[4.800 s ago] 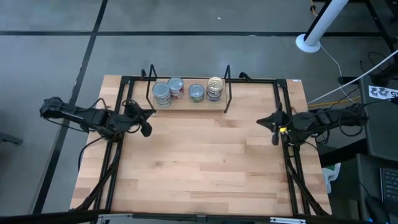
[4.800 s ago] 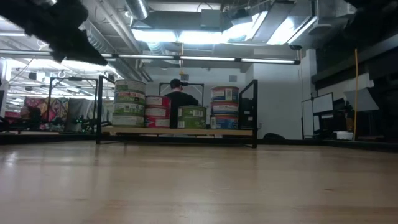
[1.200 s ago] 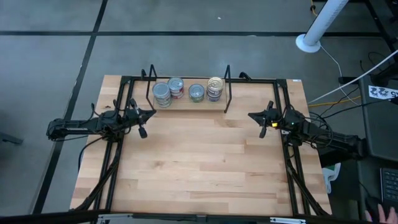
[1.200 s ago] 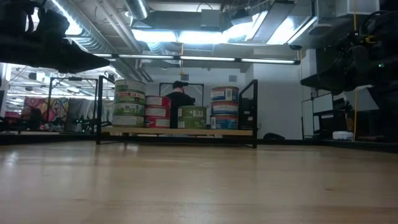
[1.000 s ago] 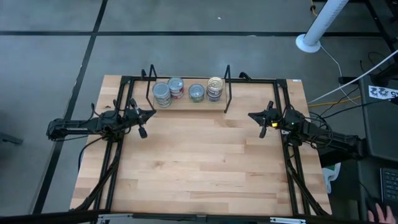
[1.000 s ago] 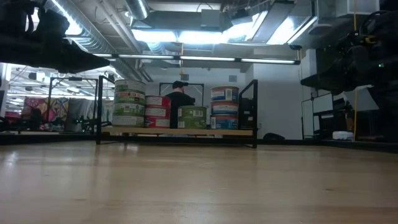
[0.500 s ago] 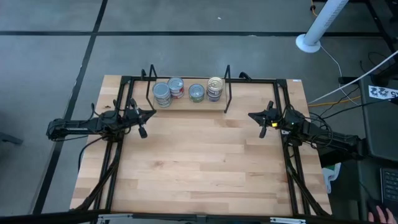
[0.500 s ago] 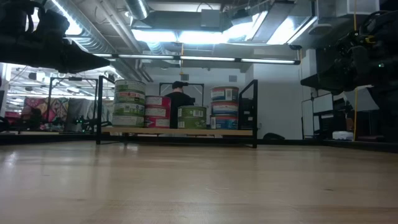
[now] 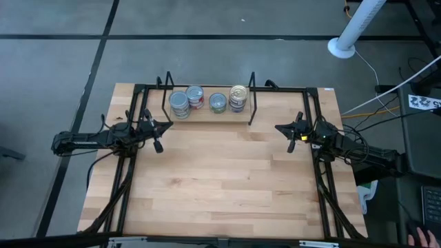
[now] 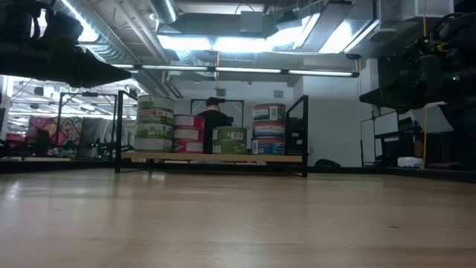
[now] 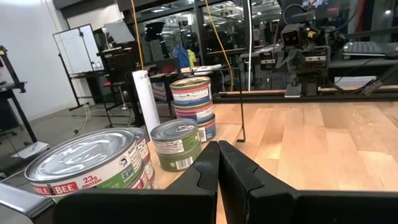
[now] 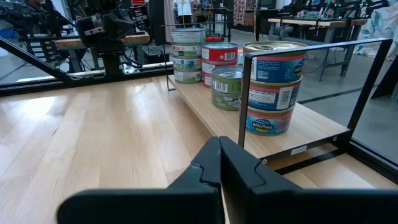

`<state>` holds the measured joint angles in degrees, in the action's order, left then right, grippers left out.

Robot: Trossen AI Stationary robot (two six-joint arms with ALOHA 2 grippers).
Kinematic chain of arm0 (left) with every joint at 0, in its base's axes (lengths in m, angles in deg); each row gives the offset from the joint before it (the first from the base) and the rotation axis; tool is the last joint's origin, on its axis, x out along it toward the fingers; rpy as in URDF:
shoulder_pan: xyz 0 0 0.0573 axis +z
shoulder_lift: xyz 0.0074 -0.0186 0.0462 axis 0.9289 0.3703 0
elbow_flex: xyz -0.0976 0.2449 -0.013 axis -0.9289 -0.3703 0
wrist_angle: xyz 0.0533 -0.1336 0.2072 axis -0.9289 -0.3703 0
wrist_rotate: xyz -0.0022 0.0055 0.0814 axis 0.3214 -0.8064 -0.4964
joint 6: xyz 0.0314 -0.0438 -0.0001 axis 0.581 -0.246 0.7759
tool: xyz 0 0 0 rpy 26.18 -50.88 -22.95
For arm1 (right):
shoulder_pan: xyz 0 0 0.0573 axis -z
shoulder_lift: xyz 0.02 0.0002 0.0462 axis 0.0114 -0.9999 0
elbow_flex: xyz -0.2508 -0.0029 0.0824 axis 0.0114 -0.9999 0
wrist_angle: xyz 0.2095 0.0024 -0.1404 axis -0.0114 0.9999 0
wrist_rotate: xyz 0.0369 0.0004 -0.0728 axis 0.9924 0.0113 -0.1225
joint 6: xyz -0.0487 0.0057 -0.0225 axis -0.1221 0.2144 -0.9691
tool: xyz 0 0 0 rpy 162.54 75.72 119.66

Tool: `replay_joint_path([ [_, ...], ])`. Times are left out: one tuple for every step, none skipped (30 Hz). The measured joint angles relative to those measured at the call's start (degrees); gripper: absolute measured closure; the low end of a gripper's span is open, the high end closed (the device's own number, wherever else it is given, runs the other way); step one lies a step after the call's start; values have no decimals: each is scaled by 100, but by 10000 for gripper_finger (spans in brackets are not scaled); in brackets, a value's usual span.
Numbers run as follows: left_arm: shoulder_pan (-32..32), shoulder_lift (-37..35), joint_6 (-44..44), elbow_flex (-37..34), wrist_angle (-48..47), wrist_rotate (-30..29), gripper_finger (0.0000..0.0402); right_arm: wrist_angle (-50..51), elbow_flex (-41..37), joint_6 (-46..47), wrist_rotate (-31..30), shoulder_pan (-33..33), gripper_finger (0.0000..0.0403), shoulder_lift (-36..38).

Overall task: Stack canned seafood by type on shelf
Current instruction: Return to Home Position

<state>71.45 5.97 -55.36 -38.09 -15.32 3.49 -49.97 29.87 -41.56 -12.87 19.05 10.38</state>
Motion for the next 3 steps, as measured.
replay_joint_path([
  [0, -1, 9, 0, 0, 0, 399, 0, -1, -1, 0, 0, 398, 1],
  [-1, 0, 16, 0, 0, 0, 399, 0, -2, -1, 0, 0, 398, 0],
  [0, -1, 10, 0, 0, 0, 399, 0, 1, -1, 0, 0, 398, 0],
])
